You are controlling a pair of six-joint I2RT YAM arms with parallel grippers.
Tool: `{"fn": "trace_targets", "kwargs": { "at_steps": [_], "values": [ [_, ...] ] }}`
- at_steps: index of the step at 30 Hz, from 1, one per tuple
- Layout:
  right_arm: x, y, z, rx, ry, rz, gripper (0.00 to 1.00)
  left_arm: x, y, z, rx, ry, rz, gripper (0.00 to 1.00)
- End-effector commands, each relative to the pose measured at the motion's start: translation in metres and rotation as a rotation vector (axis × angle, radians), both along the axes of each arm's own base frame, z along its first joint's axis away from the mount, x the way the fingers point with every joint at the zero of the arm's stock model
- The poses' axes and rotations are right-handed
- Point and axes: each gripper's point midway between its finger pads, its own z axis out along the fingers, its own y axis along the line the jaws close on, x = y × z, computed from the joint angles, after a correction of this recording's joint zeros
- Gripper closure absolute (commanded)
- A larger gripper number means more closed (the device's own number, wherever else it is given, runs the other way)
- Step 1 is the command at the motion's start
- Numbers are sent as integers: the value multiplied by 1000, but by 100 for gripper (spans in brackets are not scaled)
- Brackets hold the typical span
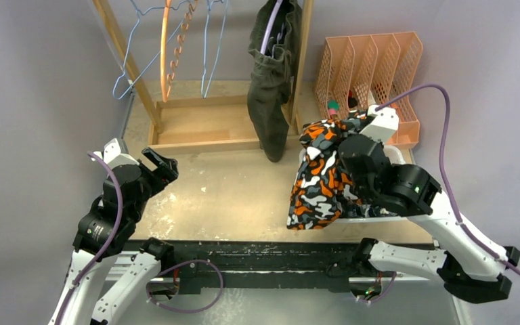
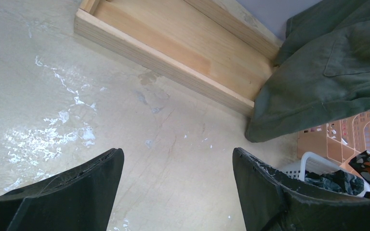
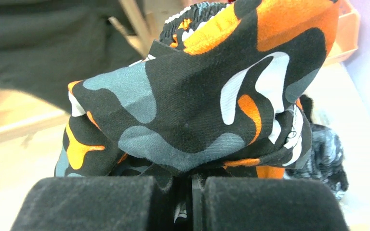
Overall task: Remove the shorts from the hanger
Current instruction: Place the shorts in the basket.
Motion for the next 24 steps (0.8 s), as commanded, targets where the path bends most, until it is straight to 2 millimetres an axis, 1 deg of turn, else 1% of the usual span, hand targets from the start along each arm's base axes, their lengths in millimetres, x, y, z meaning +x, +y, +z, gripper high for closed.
{"fn": "trace_targets", "kwargs": {
  "at_steps": [1,6,10,13,15,17,20,22,24],
  "values": [
    [26,-25,5,-32,-25,-70,100,7,-3,13,-12,-52,-9,17],
    [48,-59,-20,-52,38,-154,100,4,0,17,-8,-53,-5,17],
    [66,-95,-64,8,124,-222,100,2,1,18,-8,-60,0,17],
    [57,-138,-94,62,170,-392,100,0,2,20,-6,-59,0,17],
    [54,-161,-105,96,151,-478,100,-2,3,19,-4,-59,3,17],
    [43,-181,-121,128,162,-595,100,-1,3,18,-5,-61,3,17],
    [34,-186,-158,149,191,-668,100,-1,3,16,-4,-59,4,17],
    [38,-178,-177,203,207,-645,100,-1,3,14,-7,-57,3,17],
    [43,-172,-192,239,232,-633,100,-1,2,13,-8,-56,0,17]
  ]
}}
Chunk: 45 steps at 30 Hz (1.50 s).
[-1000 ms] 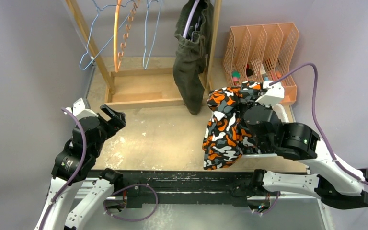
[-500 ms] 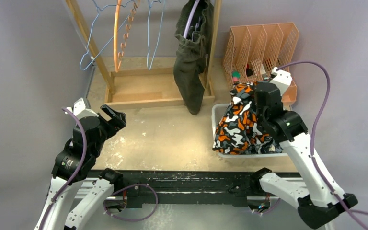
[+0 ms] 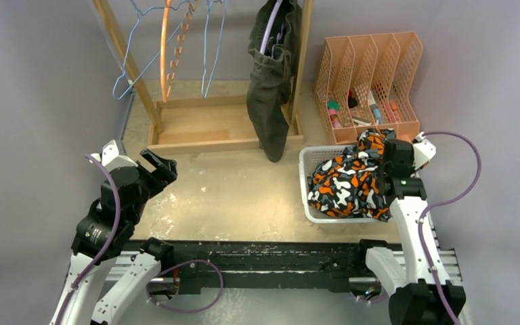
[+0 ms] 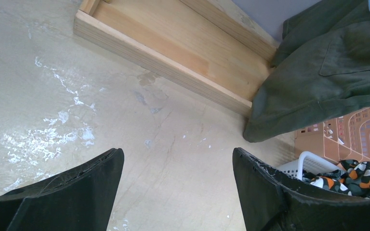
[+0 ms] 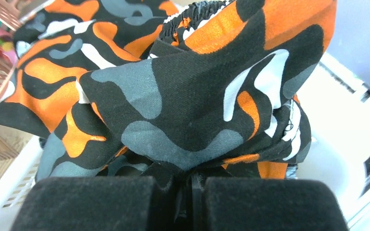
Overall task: Remove the shorts from the hanger
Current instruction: Place the shorts in the basket.
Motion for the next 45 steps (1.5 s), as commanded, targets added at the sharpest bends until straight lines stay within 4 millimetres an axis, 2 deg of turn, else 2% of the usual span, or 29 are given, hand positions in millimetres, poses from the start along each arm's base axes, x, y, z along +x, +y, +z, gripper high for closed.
{"fn": "trace_targets", "kwargs": {
  "at_steps": [1,3,5,8,9,10,11,12,14,15,19,22,25,27,28,30,31,33,34,36,38,41,45],
  "values": [
    [17,10,-23,114,-55,-34,100,2,1,11,-3,-44,0,17],
    [17,12,-32,146,-28,-58,100,1,2,12,1,-44,2,17],
    [11,7,-32,139,-6,-107,94,-1,4,13,7,-47,8,17],
    [10,-1,3,75,-33,-100,87,-2,7,13,17,-47,17,17],
    [12,-1,17,63,-56,-82,77,-2,7,11,17,-45,17,17],
    [13,1,29,71,-88,-71,48,-1,7,10,16,-43,16,17],
    [18,11,41,100,-122,-10,37,0,5,9,11,-45,12,17],
    [21,17,52,99,-152,46,35,1,3,9,6,-47,8,17],
    [25,19,92,81,-260,80,29,4,-1,8,-4,-47,-5,17],
    [23,23,101,90,-288,98,25,6,-2,8,-5,-44,-11,18],
    [12,35,127,102,-342,174,22,5,-1,10,4,-44,-8,18],
    [13,48,155,73,-413,295,24,6,1,9,11,-47,-2,18],
    [22,85,159,149,-446,501,29,8,-1,6,10,-46,-6,18],
    [29,117,147,225,-443,675,36,9,-2,6,5,-43,-9,18],
    [30,139,139,290,-439,794,39,10,-3,6,3,-42,-10,18],
    [33,163,106,407,-383,915,42,10,-4,7,1,-44,-13,18],
    [35,167,89,449,-339,920,42,10,-4,8,1,-44,-13,18],
    [38,159,50,505,-227,821,36,9,-3,8,4,-43,-12,18],
    [42,144,28,506,-182,689,34,8,-2,9,7,-42,-9,18],
    [42,95,-21,427,-97,351,27,7,-1,8,9,-40,-5,18],
    [32,68,-59,401,-26,149,23,6,-1,10,3,-47,-6,18],
    [24,57,-100,409,58,29,21,6,-1,11,4,-45,-5,18],
    [17,50,-130,405,160,-56,21,5,0,10,5,-43,-3,18]
  ]
}}
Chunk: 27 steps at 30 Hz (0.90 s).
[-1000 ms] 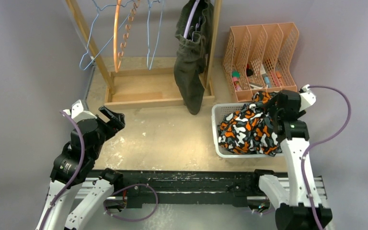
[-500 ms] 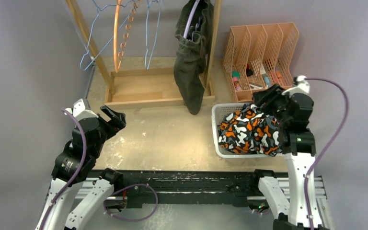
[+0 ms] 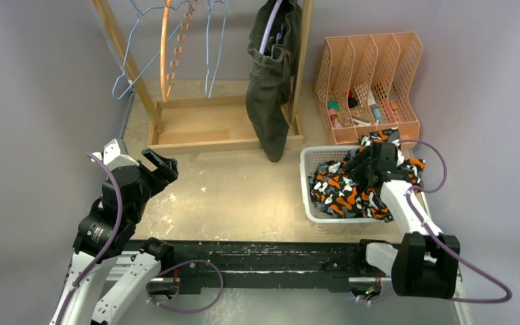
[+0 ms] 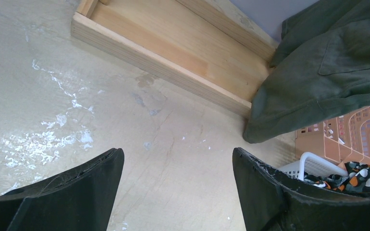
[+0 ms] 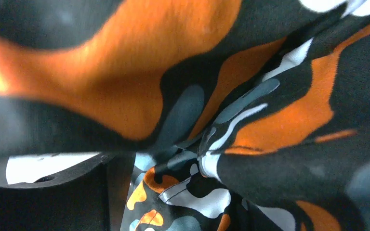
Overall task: Remove the shorts from the hanger
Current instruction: Place the shorts in the basket.
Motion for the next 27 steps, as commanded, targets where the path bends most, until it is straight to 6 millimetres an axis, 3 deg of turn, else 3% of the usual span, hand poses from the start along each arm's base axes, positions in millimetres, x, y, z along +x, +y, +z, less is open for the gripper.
{"fn": "trace_targets", "kwargs": {
  "at_steps": [1,3,5,8,12,16,18,21,27],
  "values": [
    [-18,-37,-38,-106,144,-220,21,1,2,11,-2,-35,2,18],
    [-15,-37,-41,-122,167,-188,21,1,1,11,-3,-35,-1,18],
    [-5,-31,-26,-106,186,-127,22,0,1,12,-3,-33,-4,18],
    [11,-35,32,-175,98,-68,24,-4,5,12,3,-25,13,18],
    [14,-49,141,-294,-177,-69,20,-4,6,6,-7,-32,24,18],
    [-19,-76,188,-379,-260,-255,17,2,-2,6,-27,-35,-2,18],
    [-30,-90,188,-431,-231,-332,16,4,-5,6,-23,-22,-13,18],
    [-34,-92,159,-402,-136,-383,15,5,-5,6,-12,-11,-19,18],
    [-21,-44,38,-154,35,-244,14,1,-3,10,-12,-27,-16,18]
  ]
}}
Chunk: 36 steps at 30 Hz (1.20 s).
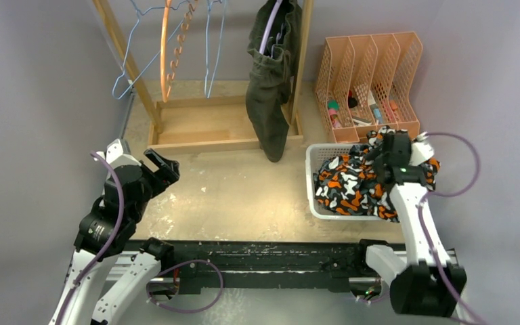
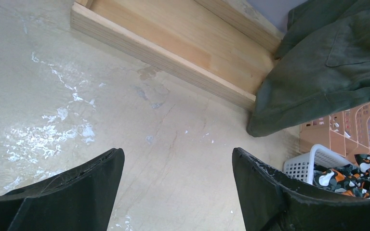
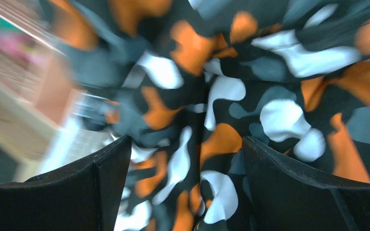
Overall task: Remove the shorts from the hanger
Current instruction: Place the shorts in the basket, then pick up the hanger from the clothes rod.
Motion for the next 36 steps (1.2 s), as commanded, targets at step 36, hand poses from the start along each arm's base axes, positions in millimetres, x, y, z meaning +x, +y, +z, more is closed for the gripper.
{"fn": "trace_targets", "kwargs": {
  "at_steps": [36],
  "values": [
    [28,215,197,22,-503,1079,24,11,3,4,7,-47,26,16]
  ]
}}
